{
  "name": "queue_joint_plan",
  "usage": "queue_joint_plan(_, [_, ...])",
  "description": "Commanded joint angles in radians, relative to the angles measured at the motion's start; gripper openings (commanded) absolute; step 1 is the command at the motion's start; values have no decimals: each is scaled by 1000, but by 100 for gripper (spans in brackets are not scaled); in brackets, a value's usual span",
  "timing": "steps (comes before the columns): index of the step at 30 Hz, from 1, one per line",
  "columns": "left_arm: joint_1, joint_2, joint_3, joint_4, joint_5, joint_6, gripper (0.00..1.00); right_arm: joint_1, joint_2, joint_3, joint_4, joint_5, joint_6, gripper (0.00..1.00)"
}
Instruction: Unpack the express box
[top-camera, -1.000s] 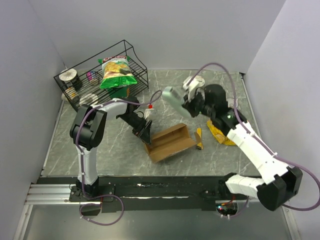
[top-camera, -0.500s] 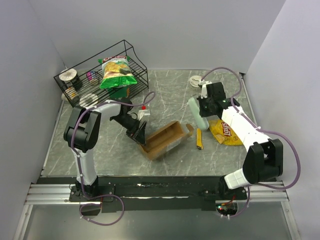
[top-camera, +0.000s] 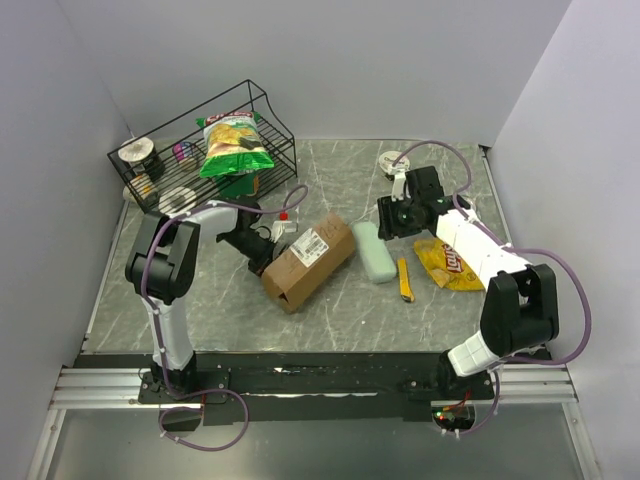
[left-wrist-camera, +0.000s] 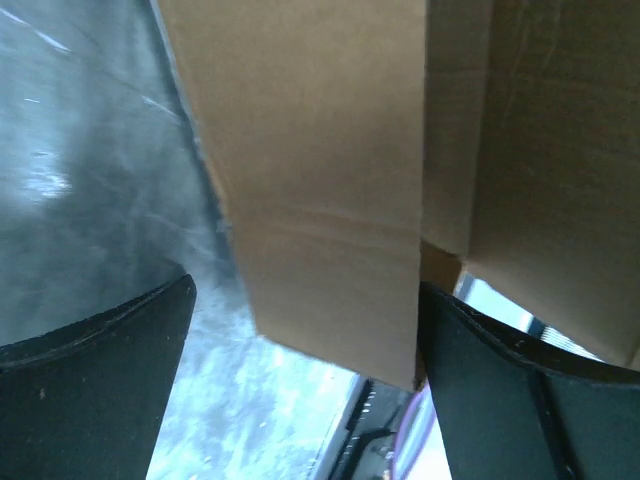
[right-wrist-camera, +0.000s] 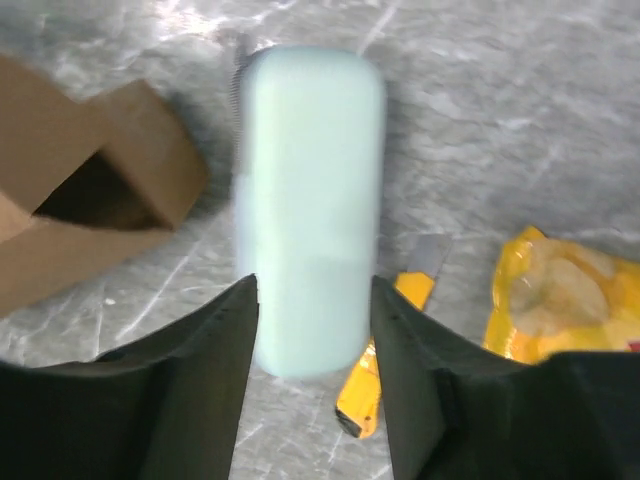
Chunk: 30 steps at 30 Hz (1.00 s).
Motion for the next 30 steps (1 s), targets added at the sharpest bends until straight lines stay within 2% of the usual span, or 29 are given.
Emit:
queue_joint_plan(1, [12,-94,71,-6,-67,53,96,-11,-22,79,17,-78,12,58])
queue_joint_plan(4, [15,-147,106,-24,-119,67,96,-26,-73,135,-12,-107,-1,64])
queue_joint_plan(5, [15,-160,113,-21,-151,67,96,-27,-88,151,-39,-86,-13,70])
queue_joint_plan(8, [15,-223,119,29,-263,9,96,-25,-113,224,-102,15,7,75])
queue_joint_plan(9, [16,-254,122,42,-289,-3,96,-25,-114,267,-162,104,13,76])
queue_joint_plan(15, [18,-360,126,169,-534,-137,96,-25,-160,330,-303,287,10,86])
queue_joint_plan(21, [18,-461,206,224,-565,-160,97,-25,-248,309,-343,359,-2,92])
queue_joint_plan(25, [18,-524,199,285,-565,-282,96,-26,-286,245,-337,330,40,93])
queue_joint_plan(30, [18,-559,189,296,-536,-284,96,-25,-277,234,-314,301,51,92])
